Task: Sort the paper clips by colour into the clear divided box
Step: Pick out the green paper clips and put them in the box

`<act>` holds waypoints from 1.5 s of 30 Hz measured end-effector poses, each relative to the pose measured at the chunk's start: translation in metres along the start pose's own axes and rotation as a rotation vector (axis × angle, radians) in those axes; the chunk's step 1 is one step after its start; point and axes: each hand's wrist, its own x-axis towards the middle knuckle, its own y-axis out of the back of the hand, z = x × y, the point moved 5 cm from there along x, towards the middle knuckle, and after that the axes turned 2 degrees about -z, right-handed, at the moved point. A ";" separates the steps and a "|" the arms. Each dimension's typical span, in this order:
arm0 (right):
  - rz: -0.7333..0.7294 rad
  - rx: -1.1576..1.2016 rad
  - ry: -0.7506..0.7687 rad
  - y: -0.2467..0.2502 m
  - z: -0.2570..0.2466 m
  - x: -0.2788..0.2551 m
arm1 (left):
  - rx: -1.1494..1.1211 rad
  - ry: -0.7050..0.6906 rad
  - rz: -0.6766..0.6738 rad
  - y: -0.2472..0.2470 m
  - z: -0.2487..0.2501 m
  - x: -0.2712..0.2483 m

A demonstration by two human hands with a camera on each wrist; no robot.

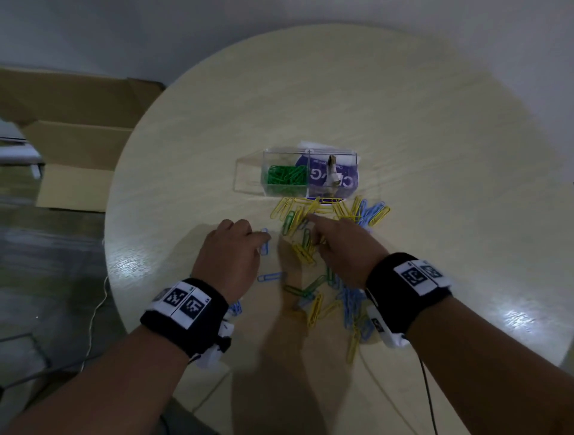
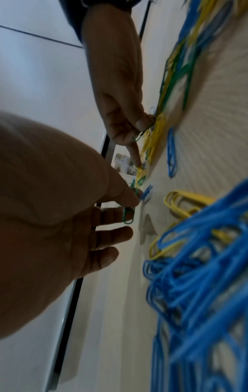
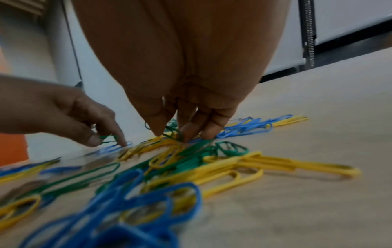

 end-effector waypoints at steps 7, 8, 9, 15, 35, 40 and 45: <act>0.163 0.067 0.066 0.012 0.009 -0.022 | -0.123 -0.101 0.058 0.008 0.018 0.029; 0.093 0.017 0.083 0.005 0.006 -0.023 | -0.107 -0.126 0.043 0.004 0.021 0.033; 0.031 -0.040 0.081 -0.003 0.004 -0.025 | -0.094 -0.134 0.034 0.000 0.022 0.034; 0.150 0.076 0.009 0.008 0.021 -0.043 | -0.197 -0.034 0.023 -0.006 0.002 0.022; 0.311 0.121 -0.017 0.016 0.026 -0.097 | -0.321 -0.185 -0.088 -0.016 0.032 -0.022; 0.217 -0.150 0.039 0.034 0.043 -0.069 | -0.395 0.285 0.140 0.003 -0.006 0.012; 0.041 -0.241 0.093 0.032 0.044 -0.059 | -0.300 0.252 0.094 0.000 0.003 0.034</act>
